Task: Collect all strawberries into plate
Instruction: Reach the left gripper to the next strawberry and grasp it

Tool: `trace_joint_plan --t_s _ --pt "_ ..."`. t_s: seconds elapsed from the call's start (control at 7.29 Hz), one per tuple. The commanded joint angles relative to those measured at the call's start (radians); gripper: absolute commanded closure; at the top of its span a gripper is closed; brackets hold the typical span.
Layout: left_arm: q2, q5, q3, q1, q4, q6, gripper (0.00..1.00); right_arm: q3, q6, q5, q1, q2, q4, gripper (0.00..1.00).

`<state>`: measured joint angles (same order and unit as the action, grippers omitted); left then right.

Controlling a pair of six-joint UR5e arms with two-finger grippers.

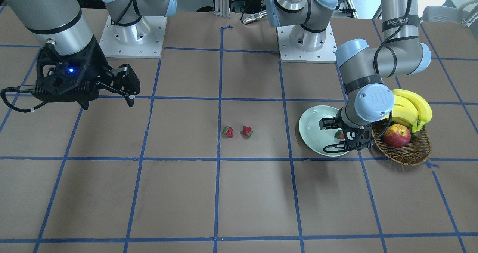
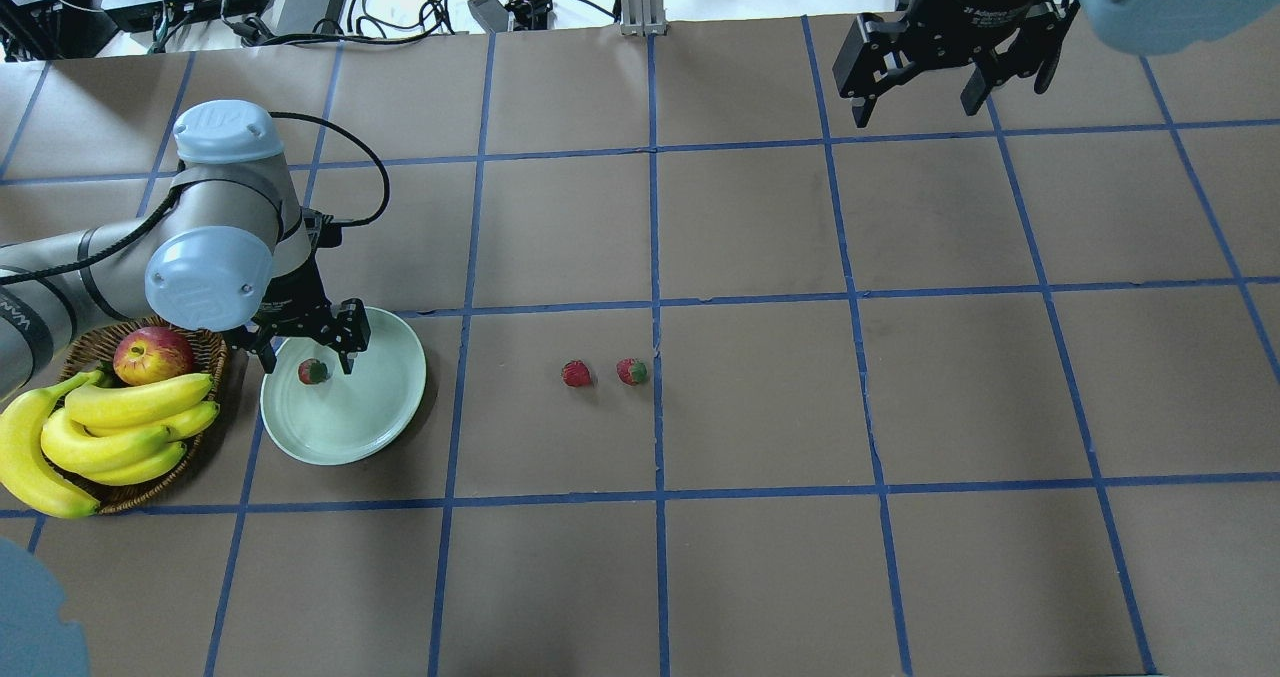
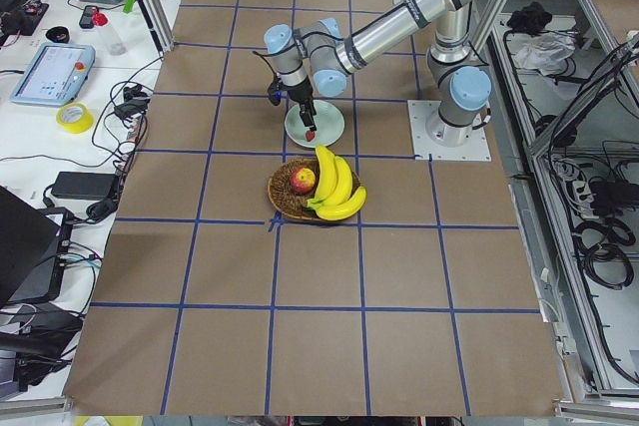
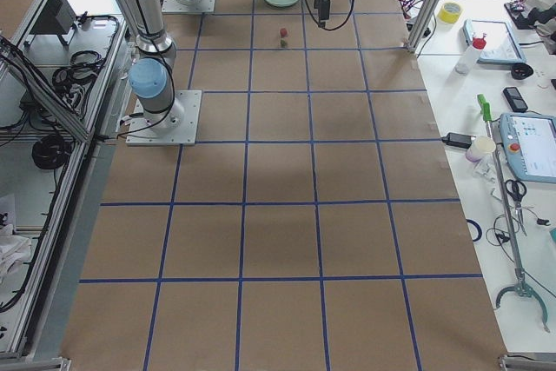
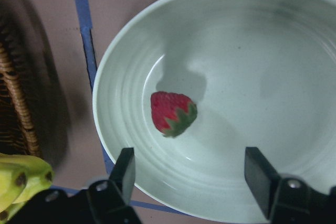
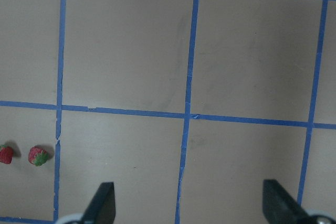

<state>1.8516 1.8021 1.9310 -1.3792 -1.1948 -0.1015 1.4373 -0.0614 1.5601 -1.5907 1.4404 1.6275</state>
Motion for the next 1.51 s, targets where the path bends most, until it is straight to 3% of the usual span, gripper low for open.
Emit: trace_joint_plan --t_s 0.0,0.41,0.55,0.82,0.96,1.37 --pt "-0.020 -0.159 -0.058 -0.046 0.001 0.066 0.00 0.000 0.002 -0.003 0.000 0.000 0.000 0.00" --pt "-0.005 -0.226 -0.069 -0.203 0.071 0.298 0.00 0.000 0.002 -0.005 0.000 0.000 0.002 0.00" --pt "0.009 -0.307 -0.069 -0.231 0.110 0.398 0.00 0.000 0.002 -0.005 0.000 0.000 0.002 0.00" --pt "0.026 -0.366 -0.055 -0.239 0.136 0.544 0.00 0.000 0.002 -0.005 0.000 0.000 0.002 0.00" --pt "0.028 -0.445 -0.056 -0.262 0.136 0.645 0.00 0.000 0.002 -0.008 0.000 0.000 0.002 0.00" --pt "0.093 -0.494 -0.006 -0.299 0.271 0.778 0.00 0.000 0.002 -0.011 0.000 0.000 0.002 0.00"
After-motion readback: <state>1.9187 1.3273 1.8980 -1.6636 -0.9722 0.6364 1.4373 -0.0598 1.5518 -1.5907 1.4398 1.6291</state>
